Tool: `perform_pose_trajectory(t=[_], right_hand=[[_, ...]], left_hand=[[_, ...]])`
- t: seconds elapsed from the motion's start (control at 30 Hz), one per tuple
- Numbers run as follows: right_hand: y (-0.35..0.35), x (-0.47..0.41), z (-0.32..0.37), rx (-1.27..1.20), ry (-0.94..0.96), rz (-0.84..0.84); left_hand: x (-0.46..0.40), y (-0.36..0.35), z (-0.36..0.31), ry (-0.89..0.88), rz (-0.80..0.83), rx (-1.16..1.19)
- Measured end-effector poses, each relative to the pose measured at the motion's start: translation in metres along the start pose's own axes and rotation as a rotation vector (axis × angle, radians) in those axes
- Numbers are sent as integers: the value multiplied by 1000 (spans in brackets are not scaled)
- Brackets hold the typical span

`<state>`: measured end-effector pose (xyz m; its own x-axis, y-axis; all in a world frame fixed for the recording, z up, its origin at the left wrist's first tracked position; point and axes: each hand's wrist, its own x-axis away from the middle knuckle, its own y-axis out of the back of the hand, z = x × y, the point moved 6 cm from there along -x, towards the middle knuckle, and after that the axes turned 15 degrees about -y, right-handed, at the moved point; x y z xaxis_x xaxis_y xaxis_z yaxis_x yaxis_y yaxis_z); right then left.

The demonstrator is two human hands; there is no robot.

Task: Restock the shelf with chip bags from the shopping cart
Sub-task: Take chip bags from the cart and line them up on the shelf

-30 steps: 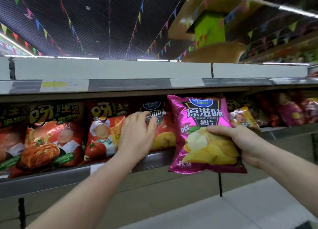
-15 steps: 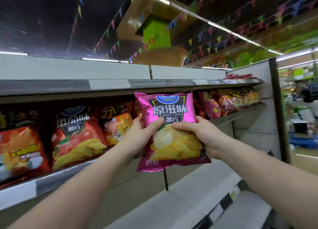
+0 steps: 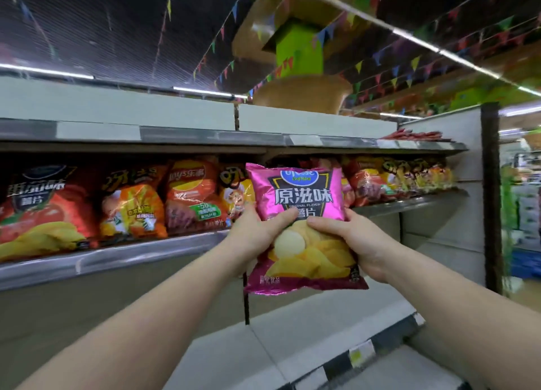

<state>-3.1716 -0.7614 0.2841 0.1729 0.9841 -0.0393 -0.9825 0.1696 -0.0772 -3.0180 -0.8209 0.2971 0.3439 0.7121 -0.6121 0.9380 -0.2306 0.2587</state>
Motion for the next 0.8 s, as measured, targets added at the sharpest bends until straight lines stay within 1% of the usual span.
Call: perform_pose_trajectory(t=[0.13,0.27,0.37,0.57,0.73,0.8], right_hand=[[33,-10,-8,-23,-32,30],[65,-29,-4,25,51,-66],[79,-48,-1,23,73,-87],[83,-93,12,110,73,-66],[92,-131,25,94,88,-48],[94,-147,27,98,98,-63]], left_hand=[[-3,-34,6,74,13,-33],[-19,-55,4,81,-24,-71],[-37,-68,7,76,-18,-106],[-79,-66,30,75,-82,-113],[-114,-73,41,54,-94,-177],[-125,-70,48,72,-132,-179]])
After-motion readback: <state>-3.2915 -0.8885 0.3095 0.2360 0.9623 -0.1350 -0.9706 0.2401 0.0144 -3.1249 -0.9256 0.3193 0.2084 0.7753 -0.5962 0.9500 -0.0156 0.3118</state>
